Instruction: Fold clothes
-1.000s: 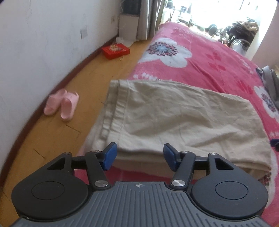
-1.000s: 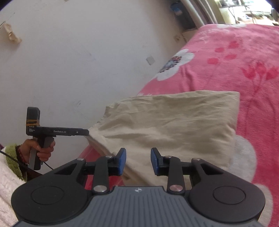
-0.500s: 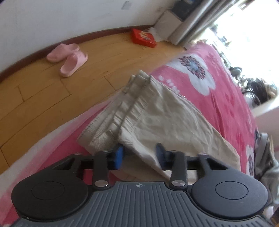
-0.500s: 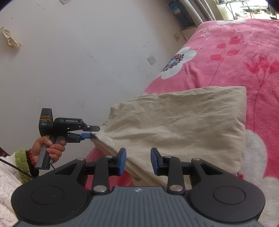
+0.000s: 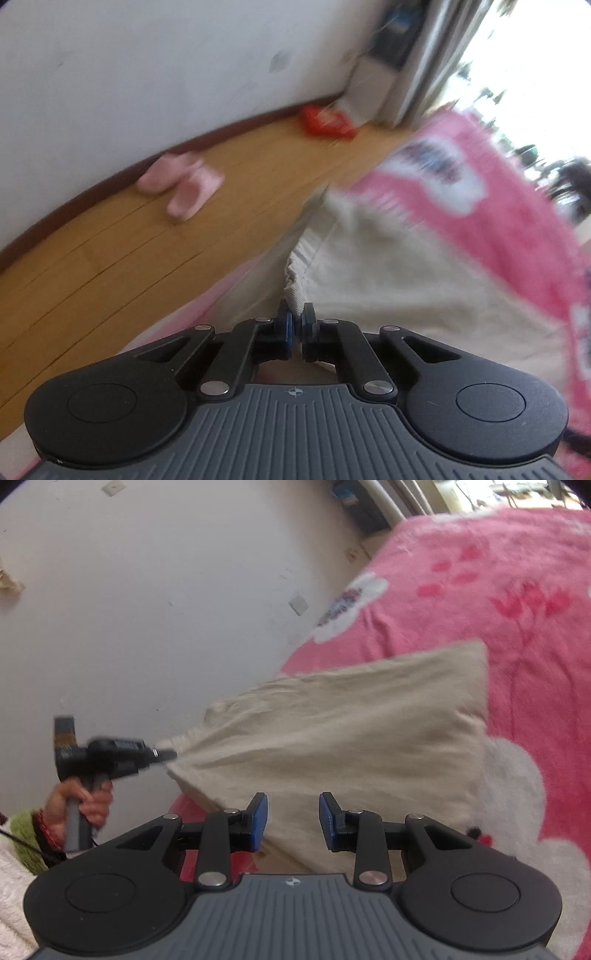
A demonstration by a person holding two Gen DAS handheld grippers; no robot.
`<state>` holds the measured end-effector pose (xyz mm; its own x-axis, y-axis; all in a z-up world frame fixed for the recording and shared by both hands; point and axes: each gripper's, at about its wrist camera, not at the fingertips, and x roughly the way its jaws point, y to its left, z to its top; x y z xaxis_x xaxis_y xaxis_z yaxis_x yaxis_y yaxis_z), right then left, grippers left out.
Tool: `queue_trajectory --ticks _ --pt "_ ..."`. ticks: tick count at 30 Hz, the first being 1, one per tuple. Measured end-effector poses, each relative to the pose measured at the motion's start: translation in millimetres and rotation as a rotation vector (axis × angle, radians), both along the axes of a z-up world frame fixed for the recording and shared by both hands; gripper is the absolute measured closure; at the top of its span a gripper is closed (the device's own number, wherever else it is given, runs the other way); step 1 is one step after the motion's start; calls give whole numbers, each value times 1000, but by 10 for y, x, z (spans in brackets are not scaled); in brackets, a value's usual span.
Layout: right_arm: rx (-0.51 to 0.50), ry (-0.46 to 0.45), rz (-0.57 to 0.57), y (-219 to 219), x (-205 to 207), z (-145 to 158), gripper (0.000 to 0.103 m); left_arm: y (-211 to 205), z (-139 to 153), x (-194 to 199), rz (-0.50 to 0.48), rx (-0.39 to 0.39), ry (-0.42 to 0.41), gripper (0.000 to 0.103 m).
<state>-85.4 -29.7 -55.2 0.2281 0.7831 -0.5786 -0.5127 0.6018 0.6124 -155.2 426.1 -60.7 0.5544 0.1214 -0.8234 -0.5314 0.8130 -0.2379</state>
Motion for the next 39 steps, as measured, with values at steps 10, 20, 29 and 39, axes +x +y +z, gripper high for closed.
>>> queue_trajectory --ticks 10,20,29,39 --pt "-16 37 -207 -569 272 -95 69 140 173 -130 4 107 -22 77" --pt "0 14 -295 -547 731 -81 71 -355 317 571 -186 223 -92 75" --pt "-48 119 -220 -571 991 -118 72 -2463 370 1879 -1019 186 -78 60" --pt "126 352 -173 -582 1008 -782 71 -3125 -332 2381 -1085 135 20 52"
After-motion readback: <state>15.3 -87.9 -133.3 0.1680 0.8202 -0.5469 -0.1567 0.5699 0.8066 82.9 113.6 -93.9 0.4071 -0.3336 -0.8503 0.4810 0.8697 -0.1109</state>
